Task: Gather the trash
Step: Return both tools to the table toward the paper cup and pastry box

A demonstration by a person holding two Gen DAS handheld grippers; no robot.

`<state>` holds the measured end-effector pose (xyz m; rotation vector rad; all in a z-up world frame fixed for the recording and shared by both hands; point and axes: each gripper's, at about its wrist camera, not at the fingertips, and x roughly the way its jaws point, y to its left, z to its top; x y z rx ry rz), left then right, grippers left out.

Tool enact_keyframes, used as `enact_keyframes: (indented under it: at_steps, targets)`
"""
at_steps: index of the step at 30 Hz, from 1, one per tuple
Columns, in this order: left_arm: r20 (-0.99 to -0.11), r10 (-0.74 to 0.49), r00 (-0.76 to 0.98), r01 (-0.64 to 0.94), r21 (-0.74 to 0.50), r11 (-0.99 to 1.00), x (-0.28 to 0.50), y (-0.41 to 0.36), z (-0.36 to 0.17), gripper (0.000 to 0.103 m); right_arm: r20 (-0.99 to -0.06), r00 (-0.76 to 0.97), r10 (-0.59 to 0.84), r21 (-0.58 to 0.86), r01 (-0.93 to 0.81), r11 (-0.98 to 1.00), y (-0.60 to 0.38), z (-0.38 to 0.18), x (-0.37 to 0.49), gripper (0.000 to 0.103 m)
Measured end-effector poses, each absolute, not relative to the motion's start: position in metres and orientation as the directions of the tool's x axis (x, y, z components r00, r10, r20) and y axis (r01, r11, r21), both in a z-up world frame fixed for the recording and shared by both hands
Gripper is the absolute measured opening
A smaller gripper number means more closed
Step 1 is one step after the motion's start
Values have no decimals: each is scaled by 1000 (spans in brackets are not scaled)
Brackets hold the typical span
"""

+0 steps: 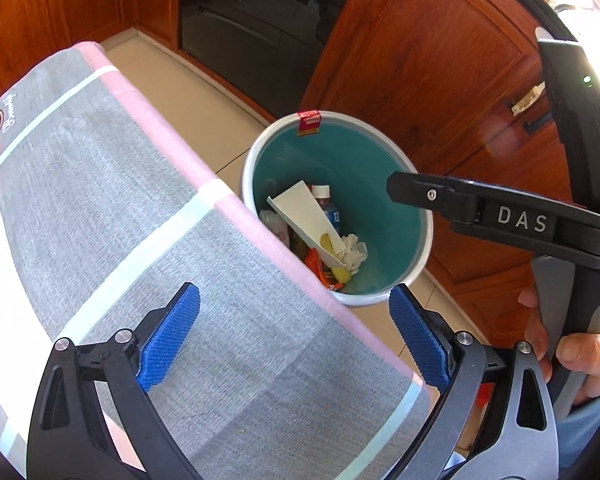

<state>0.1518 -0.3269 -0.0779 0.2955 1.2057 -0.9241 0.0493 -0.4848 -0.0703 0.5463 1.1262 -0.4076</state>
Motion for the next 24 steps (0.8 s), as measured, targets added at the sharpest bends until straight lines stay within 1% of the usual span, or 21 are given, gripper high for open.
enact_keyframes:
  at_steps: [5, 7, 20, 24]
  targets:
    - [-882, -466, 67, 734, -273, 622, 149, -313, -72, 96, -936, 350, -38, 183, 577, 796, -477, -70, 48, 82]
    - [-879, -472, 71, 730, -277, 624, 149, -307, -68, 96, -938, 345, -41, 178, 577, 797, -472, -69, 46, 84]
    - [-856, -497, 142, 699, -269, 663, 138, -249, -35, 98, -933, 357, -47, 165, 540, 826, -431, -44, 40, 84]
    - [-853, -490, 179, 673, -258, 694, 137, -222, -27, 98, -930, 365, -36, 168, 511, 843, -409, -37, 44, 88]
